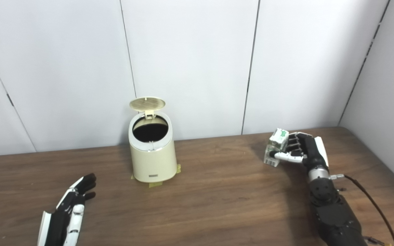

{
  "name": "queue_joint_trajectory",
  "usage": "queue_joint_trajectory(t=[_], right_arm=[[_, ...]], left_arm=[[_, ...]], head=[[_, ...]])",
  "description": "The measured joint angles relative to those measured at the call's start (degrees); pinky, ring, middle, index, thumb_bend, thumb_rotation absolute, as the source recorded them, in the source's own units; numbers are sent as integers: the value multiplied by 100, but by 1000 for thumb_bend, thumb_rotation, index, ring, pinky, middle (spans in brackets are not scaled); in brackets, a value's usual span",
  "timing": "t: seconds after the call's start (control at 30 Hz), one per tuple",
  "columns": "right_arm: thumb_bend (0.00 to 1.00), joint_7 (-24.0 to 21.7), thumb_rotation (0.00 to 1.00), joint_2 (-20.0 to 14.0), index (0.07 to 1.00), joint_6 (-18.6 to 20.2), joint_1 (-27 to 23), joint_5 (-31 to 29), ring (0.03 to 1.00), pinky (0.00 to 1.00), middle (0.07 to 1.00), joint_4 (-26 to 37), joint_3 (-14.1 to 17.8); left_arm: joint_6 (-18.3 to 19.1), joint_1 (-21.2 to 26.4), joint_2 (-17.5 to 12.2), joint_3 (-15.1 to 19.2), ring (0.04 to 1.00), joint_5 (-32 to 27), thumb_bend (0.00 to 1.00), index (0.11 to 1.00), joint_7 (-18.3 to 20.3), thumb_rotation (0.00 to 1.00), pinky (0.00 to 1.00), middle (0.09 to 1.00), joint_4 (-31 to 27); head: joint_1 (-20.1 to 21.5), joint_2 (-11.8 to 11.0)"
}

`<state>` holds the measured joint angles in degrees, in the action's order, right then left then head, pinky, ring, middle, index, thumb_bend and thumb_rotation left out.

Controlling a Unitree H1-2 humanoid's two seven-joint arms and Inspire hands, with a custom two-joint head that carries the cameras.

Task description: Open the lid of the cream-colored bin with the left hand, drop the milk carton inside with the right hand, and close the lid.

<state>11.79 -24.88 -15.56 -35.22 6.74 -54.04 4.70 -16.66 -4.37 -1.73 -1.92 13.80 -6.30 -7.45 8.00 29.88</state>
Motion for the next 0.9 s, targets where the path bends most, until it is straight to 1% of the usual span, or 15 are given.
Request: queue_joint_trajectory(t=[0.17,0.2,0.37,0.43,0.57,0.63,0.8,0.9], right_arm=[[527,16,0,6,472,-20,14,26,493,448,511,45,8],[526,12,0,13,471,-20,25,19,502,460,515,78,15],[527,-34,0,100,470,-5,160,-98,502,456,515,402,111],[527,-44,0,154,469,30,244,-109,509,464,517,611,139],[528,-178,0,305,472,241,475,-179,486,442,508,1238,170],[528,-292,0,346,472,345,510,-208,486,451,506,1399,179],[528,-589,0,464,470,565,567,-372,495,478,505,2203,190],[529,-777,0,506,474,584,559,-446,485,467,499,2603,183]], left_arm=[[-4,1,-2,-9,831,9,290,826,3,903,776,838,0],[-4,1,-3,-11,831,9,288,826,9,908,774,839,0],[-3,1,-4,-14,830,35,269,821,16,916,774,835,0],[-3,2,-5,-17,826,59,265,819,15,912,769,832,0],[-4,4,-5,-21,825,76,275,818,16,896,765,832,0],[-4,4,-5,-22,823,78,277,818,16,896,768,831,0],[-3,4,-6,-24,822,92,279,816,16,906,768,829,0],[-3,7,-4,-41,819,140,279,814,16,901,764,827,-1]], head=[[0,9],[0,9],[9,17],[9,17],[18,9],[18,9],[0,18],[-9,17]])
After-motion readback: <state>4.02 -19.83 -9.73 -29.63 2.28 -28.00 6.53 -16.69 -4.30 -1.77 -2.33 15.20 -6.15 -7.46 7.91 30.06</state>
